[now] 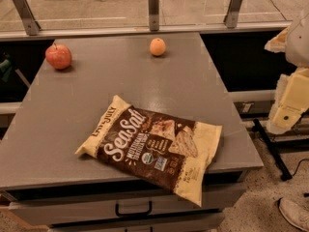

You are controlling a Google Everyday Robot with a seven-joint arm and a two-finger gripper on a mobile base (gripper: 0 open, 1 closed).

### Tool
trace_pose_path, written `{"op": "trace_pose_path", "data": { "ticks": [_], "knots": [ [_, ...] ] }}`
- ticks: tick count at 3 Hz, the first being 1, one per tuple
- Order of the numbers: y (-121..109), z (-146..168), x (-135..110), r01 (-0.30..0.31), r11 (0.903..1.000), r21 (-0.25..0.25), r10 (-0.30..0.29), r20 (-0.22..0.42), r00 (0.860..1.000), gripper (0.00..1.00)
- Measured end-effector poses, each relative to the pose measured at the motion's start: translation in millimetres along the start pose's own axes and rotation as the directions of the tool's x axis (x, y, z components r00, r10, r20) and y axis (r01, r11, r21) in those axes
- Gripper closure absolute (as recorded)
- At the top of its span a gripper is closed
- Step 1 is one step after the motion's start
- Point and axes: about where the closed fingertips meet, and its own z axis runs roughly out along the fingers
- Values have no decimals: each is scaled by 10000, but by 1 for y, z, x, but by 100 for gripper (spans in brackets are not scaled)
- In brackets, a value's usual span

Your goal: Pick apple

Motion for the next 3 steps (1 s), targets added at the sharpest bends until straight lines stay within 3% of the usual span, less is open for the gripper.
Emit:
{"op": "trace_pose_path", "data": {
  "ticks": [1,2,3],
  "knots": [
    [0,0,0,2,10000,2,-2,2,10000,0],
    [-11,8,-30,551,9984,106,-556,550,9969,0],
    [-33,29,-107,1523,9879,281,-1548,1781,9718,0]
  ]
}}
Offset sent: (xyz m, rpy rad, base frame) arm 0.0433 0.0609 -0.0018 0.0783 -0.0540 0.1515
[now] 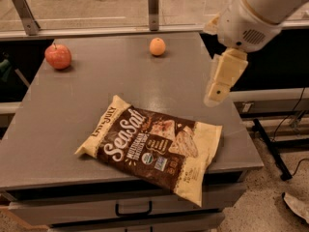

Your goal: Pick apple

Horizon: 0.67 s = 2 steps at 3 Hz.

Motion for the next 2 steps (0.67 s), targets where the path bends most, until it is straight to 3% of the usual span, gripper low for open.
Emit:
{"op": "trace_pose_path", "data": {
  "ticks": [1,2],
  "knots": [
    [-38,34,-86,1179,9926,284,-1209,1507,9812,0],
    [-65,56,-178,2054,9766,630,-2148,2985,9299,0]
  ]
}}
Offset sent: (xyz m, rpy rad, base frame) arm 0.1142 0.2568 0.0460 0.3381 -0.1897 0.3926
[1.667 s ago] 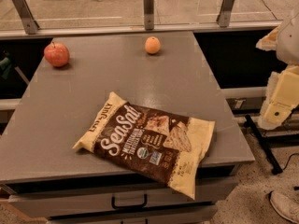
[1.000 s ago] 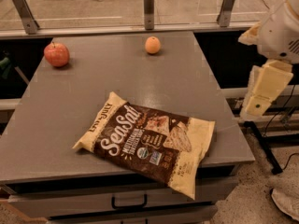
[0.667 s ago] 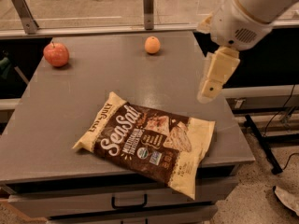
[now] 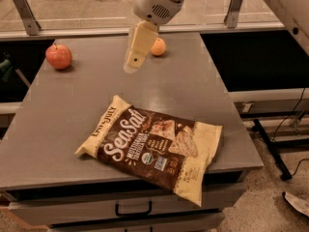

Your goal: Pick apple

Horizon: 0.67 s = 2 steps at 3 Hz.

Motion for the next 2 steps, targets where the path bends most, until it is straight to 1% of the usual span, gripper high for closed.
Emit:
{"op": "trace_pose_path", "data": {
  "ticks": [1,2],
  "knots": [
    [0,0,0,0,10000,0,0,1,10000,0],
    [-9,19,-3,-305,9993,214,297,357,9989,0]
  ]
}}
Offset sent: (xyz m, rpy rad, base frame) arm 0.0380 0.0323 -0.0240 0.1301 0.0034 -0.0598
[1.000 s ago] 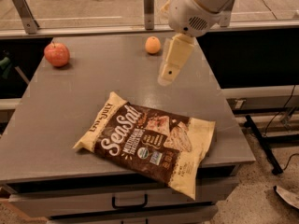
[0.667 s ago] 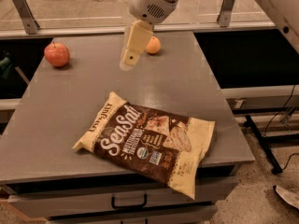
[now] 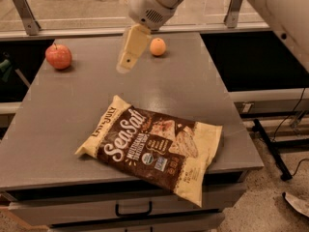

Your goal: Pick apple

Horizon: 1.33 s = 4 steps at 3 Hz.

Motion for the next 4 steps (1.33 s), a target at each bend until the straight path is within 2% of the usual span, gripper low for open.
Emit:
{"op": "trace_pose_path", "data": {
  "ticks": [1,2,3,4],
  "knots": [
    [-22,59,-17,-442,9989,173,423,979,9943,0],
    [-62,133,-38,-1073,9939,247,987,2324,9676,0],
    [-92,195,-54,-1797,9837,-91,1722,3378,9253,0],
    [-100,248,-69,-2543,9638,-797,2649,3884,8826,0]
  ]
}}
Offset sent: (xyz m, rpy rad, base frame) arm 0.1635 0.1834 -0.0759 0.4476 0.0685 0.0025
